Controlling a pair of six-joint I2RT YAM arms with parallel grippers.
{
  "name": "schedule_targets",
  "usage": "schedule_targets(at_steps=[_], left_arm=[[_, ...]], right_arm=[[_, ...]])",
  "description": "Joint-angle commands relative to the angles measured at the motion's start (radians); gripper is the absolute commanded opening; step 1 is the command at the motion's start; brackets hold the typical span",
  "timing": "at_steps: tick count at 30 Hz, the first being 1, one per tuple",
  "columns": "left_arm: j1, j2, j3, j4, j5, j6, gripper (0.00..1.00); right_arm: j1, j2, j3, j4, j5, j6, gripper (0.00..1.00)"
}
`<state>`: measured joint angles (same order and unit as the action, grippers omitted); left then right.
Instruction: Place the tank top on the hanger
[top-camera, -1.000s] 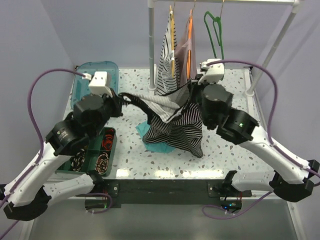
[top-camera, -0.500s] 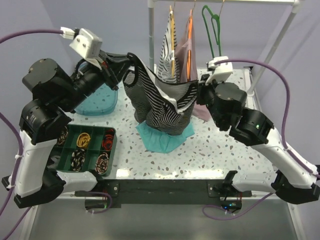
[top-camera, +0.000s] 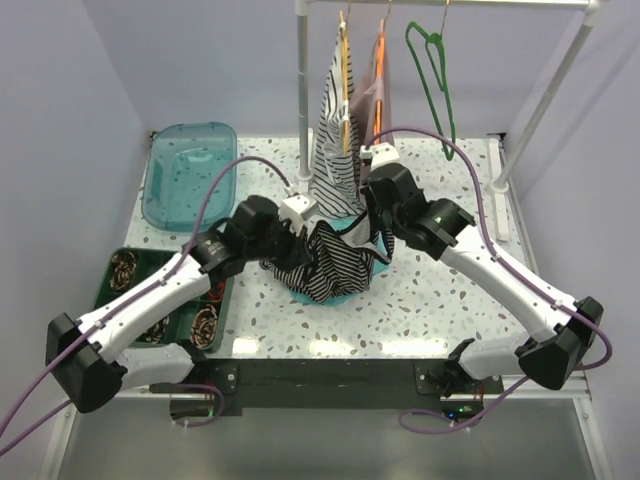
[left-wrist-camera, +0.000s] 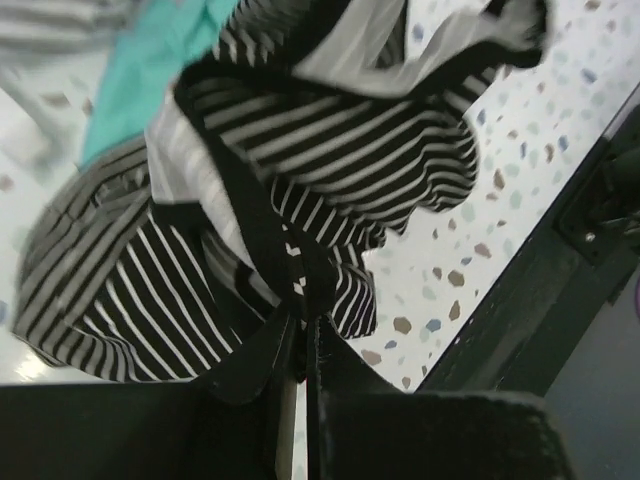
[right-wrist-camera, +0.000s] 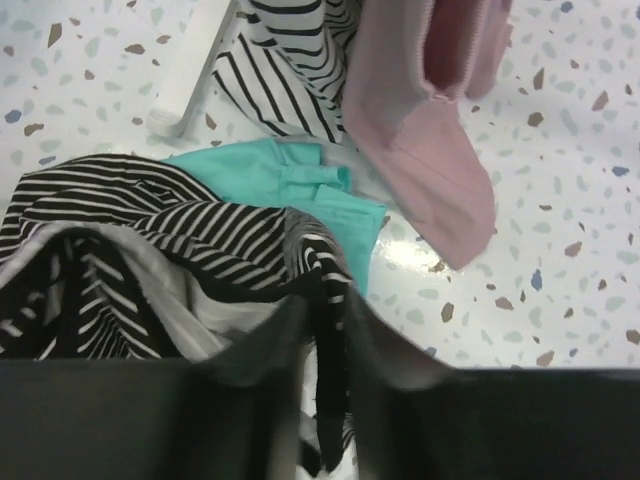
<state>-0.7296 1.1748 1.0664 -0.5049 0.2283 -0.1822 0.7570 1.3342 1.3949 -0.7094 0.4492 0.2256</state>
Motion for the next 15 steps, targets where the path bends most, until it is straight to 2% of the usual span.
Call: schedule_targets(at_steps=[1,2,4,6,9,12,15], left_arm=[[0.001,-0.029,-0.211,0.279,0.006,-0.181,0.08],[0.001,-0.029,-0.236,0.302,0.011,-0.189,0.12],[0.001,-0.029,-0.276,0.339,0.002,-0.198,0.14],[0.001,-0.029,-0.287,0.353,-0.007,-0.2,0.23],[0.002,-0.04,-0.281,0.359,-0.053,-0.201,0.31],[0.002,-0.058,-0.264,0.362,-0.113,-0.203,0.32],[0.002,-0.063,-0.244,0.359,-0.141,-0.201,0.32]], right_arm=[[0.007,0.002,-0.094,0.025,-0.073,0.024,0.39],[0.007,0.006,-0.111,0.027,-0.076,0.027,0.5],[0.005,0.0,-0.143,0.031,-0.09,0.04,0.57],[0.008,-0.019,-0.16,0.036,-0.128,0.043,0.66],[0.007,-0.093,-0.145,0.031,-0.207,0.043,0.69],[0.008,-0.176,-0.085,0.004,-0.26,0.041,0.7],[0.007,-0.249,-0.004,-0.025,-0.239,0.044,0.69]])
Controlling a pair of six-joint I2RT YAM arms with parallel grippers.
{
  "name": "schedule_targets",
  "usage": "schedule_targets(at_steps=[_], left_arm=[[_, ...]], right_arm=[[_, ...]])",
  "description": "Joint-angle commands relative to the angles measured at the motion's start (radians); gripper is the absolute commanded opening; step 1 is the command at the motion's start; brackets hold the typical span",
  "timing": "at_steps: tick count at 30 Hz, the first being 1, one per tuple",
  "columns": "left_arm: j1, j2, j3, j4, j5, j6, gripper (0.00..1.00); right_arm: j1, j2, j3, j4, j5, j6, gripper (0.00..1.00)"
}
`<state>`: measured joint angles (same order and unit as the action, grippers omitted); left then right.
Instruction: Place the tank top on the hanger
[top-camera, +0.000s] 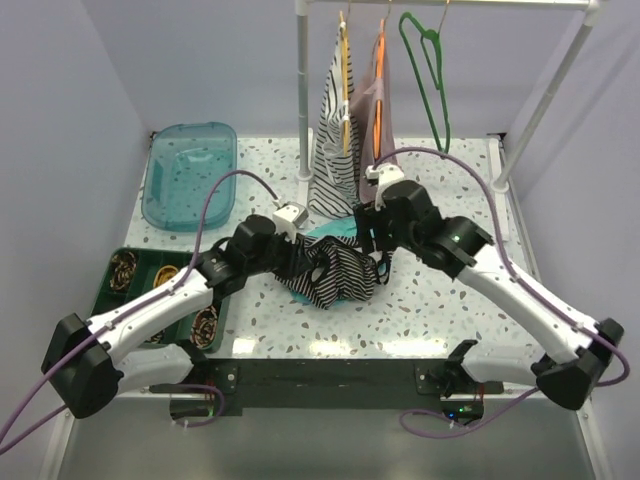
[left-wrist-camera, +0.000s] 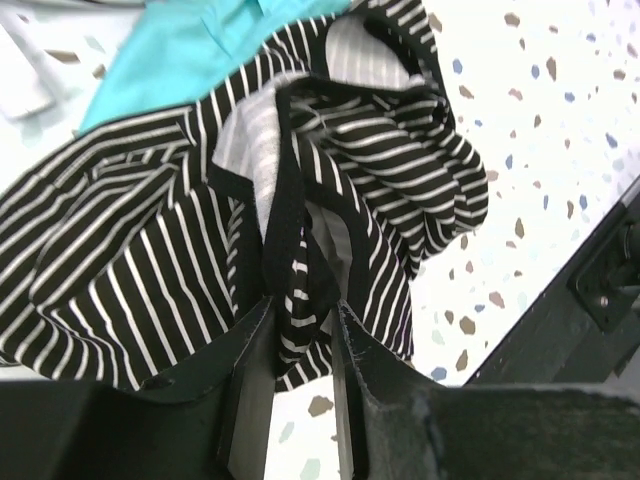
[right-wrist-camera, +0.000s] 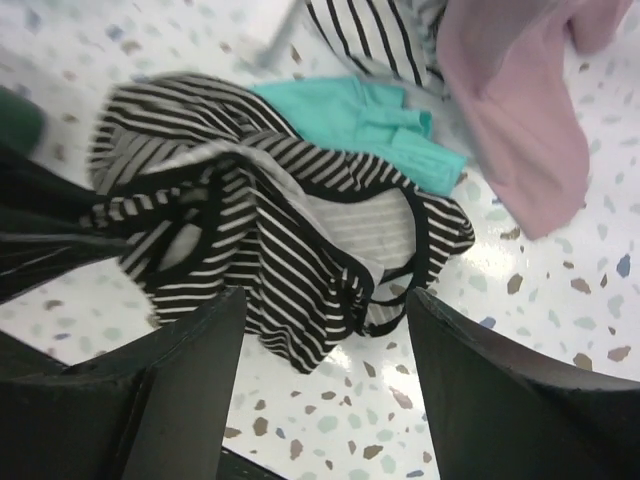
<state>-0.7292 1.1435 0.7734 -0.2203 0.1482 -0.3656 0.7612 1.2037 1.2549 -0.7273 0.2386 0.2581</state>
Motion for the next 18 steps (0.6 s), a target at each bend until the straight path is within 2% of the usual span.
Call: schedule_targets(at_steps=[1,5,6,9,13,18], left_arm=[[0.002,-0.031,0.058,0.072,-0.058,-0.015,0.32],[0.002,-0.042,0.073,0.064,-0.045,-0.007,0.32],[0.002,-0.044,0.081,0.058,-0.041,-0.004,0.32],[0.001,-0.053,0.099,0.039,-0.036,0.013,0.32],[0.001,-0.057,0.124,0.013,-0.032,0.034,0.32],[0.002,-0.067,0.138,-0.01,-0.012,0.048,0.32]], right_arm=[[0.004,-0.136,0.158,-0.021,-0.007,0.013,0.69],[0.004,-0.167,0.277,-0.008,0.174,-0.022,0.68],[0.003,-0.133,0.309,-0.009,0.25,-0.061,0.7],[-0.046,-0.023,0.452,-0.003,0.335,-0.135,0.7],[-0.248,0.146,0.661,-0.026,0.217,-0.172,0.68],[-0.345,0.25,0.82,0.016,0.107,-0.224,0.7]])
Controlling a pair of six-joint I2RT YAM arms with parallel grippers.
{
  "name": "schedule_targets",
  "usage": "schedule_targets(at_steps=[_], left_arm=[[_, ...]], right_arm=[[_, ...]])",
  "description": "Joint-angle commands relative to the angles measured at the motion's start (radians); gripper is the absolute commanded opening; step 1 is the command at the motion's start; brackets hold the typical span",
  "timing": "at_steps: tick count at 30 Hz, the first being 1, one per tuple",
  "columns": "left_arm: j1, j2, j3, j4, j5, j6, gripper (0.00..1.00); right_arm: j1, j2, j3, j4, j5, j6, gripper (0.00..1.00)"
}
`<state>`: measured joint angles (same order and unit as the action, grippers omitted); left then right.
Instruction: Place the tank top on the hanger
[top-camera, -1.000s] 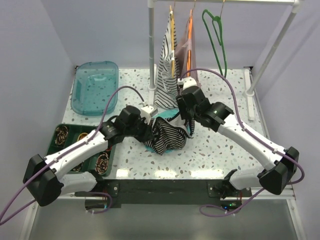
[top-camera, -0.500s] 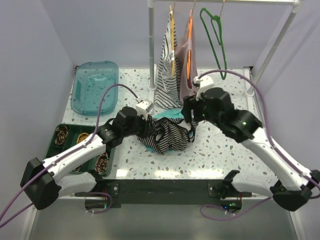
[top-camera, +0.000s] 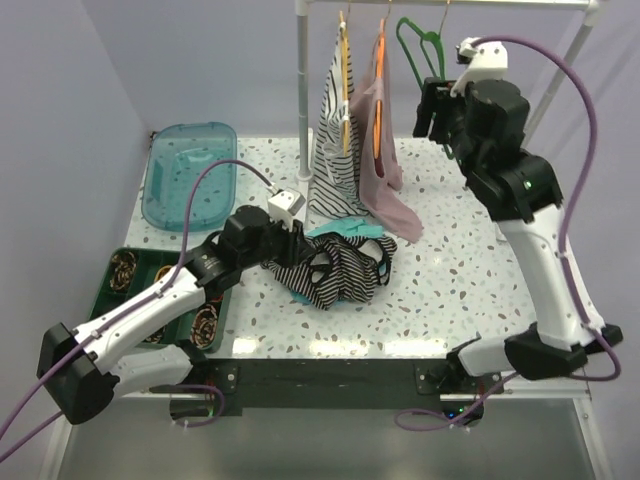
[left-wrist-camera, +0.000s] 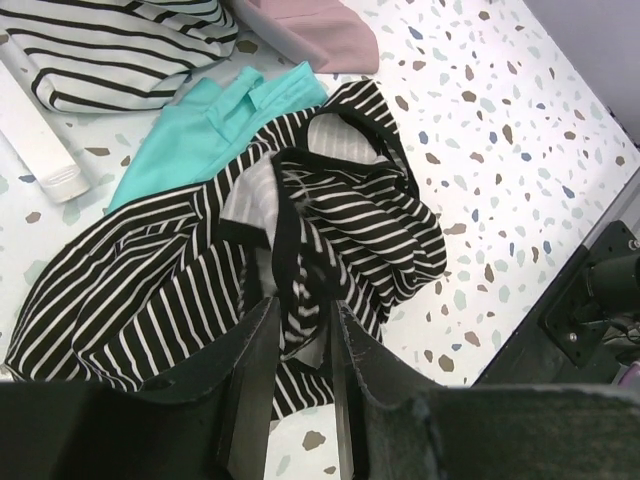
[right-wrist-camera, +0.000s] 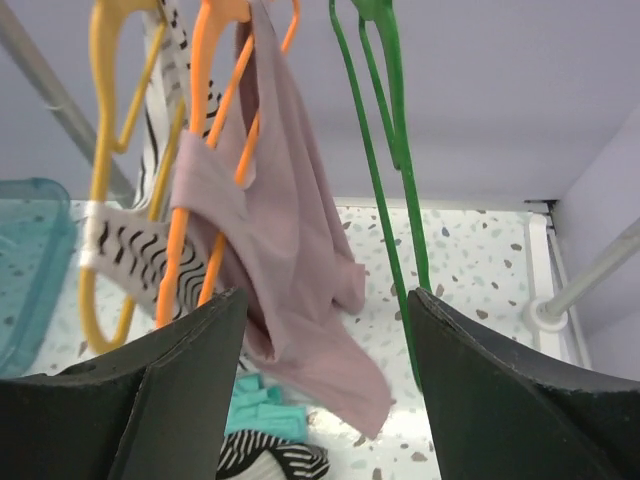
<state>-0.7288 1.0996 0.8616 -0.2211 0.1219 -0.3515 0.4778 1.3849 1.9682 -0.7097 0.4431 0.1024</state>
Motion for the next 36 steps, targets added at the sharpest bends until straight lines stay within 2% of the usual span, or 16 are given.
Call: schedule_targets(at_steps=[1,5,10,18,23,29,32,33,36], left_arm=[[0.0,-0.024,0.054,-0.015,0.016,0.039,0.32],[0.0,-0.026,0.097,-0.078,0.027,0.065,0.32],[0.0,-0.043,0.123,-0.118,0.028,0.095,0.32],[0.002,-0.044,0.136,-0.147,0.021,0.114,0.32],[0.002,-0.053,0.125,-0.147,0.018,0.108,0.32],[0.0,-0.067,0.123,-0.156,0.007,0.108,0.32],[0.0,-0.069,0.125,-0.158,0.002,0.108,0.32],[0.0,-0.069,0.123,-0.159,0.002,0.108,0.32],[0.002,-0.063,0.123,-0.156,0.005,0.108,0.32]], right_arm=[[-0.108,0.115,0.138,-0.013,-0.139,-0.064,0.7],[-0.228,0.186,0.205,-0.028,-0.3,-0.059,0.69],[-0.343,0.181,0.124,0.052,-0.395,-0.056,0.69],[-0.37,0.256,0.116,0.079,-0.495,-0.023,0.64],[-0.37,0.301,0.167,0.069,-0.494,-0.012,0.59],[-0.37,0.339,0.219,0.059,-0.509,0.003,0.45],[-0.369,0.327,0.202,0.076,-0.485,0.011,0.3],[-0.369,0.324,0.195,0.081,-0.475,0.011,0.2],[-0.37,0.295,0.155,0.117,-0.431,0.007,0.03]])
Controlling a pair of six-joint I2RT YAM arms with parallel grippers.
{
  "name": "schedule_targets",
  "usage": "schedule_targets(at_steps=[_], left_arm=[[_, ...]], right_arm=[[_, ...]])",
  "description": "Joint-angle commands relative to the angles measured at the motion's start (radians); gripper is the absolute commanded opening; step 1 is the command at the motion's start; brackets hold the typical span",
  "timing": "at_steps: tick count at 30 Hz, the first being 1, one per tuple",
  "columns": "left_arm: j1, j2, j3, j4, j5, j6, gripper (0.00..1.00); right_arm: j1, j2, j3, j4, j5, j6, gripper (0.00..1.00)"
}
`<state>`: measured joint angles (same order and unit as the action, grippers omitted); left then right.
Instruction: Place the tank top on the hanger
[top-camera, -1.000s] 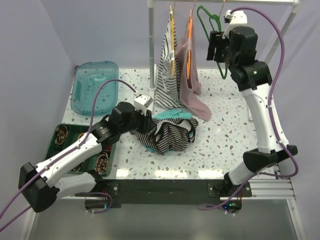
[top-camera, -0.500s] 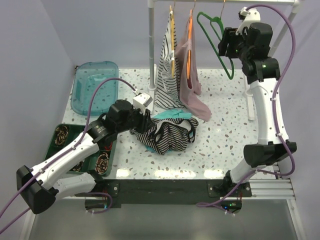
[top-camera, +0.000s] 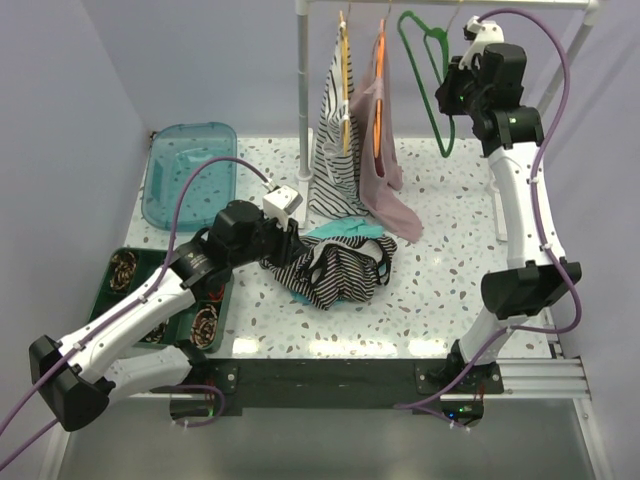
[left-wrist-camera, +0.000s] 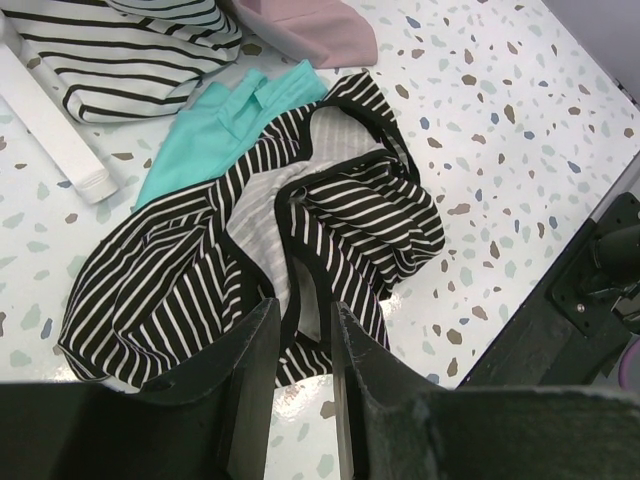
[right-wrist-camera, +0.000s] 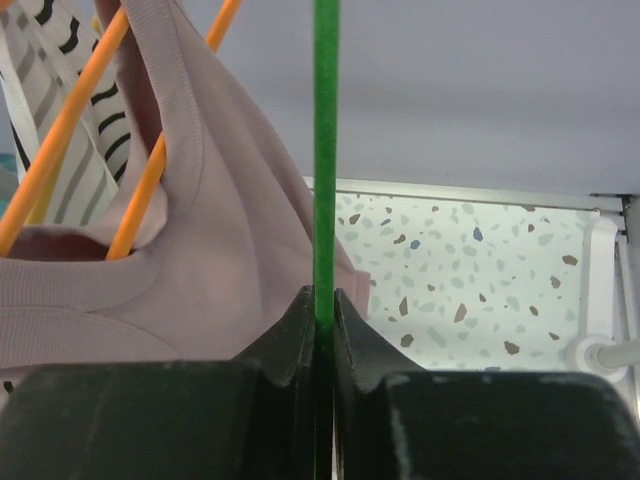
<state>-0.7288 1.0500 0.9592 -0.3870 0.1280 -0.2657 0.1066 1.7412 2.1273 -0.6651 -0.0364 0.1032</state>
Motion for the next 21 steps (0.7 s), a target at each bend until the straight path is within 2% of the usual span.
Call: schedule_targets(at_steps=[1,2,21], left_arm=[[0.0,-0.012,0.024,0.013,-0.001,0.02,0.32],[0.0,-0.01,0.023,0.014,0.001,0.019,0.32],[0.0,-0.022,-0.013,0.031,-0.001,0.002,0.32]], right_arm=[[0.001,-0.072,-0.036,0.088,0.047,-0.002,0.02],[0.002,-0.086,-0.05,0.11,0.049,-0.013,0.0],[0.002,-0.131,-0.027,0.154,0.039,-0.03,0.0]])
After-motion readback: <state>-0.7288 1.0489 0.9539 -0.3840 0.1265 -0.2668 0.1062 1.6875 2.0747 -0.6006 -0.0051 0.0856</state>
